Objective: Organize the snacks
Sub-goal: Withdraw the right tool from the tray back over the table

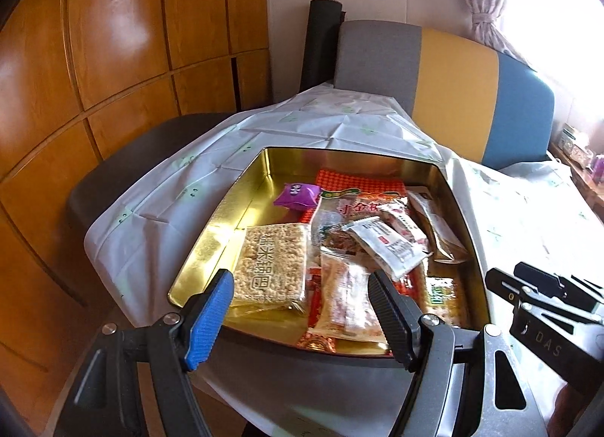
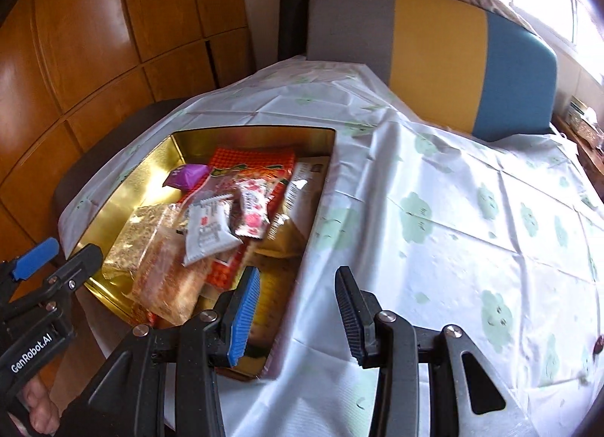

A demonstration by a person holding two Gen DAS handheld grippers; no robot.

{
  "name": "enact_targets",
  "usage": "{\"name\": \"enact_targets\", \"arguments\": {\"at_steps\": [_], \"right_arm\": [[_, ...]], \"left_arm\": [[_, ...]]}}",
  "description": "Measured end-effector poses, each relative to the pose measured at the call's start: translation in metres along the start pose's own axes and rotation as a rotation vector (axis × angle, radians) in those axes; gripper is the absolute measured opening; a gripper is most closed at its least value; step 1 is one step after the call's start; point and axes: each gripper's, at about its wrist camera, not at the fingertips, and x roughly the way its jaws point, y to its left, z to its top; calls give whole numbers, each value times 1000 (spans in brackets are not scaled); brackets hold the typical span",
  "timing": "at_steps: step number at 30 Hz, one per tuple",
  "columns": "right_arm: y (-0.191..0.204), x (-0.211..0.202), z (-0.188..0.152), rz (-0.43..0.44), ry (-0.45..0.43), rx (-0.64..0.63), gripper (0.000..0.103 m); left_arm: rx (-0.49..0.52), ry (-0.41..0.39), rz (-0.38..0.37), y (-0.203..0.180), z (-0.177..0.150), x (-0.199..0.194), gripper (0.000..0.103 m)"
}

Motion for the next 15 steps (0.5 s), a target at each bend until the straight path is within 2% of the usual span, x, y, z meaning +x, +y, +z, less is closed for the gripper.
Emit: {"name": "enact_targets", "arguments": {"at_steps": [15], "right_arm": [[-26, -26, -26, -100, -40, 69, 42]], "left_arm": [[38, -30, -55, -31, -7, -18, 74]]}}
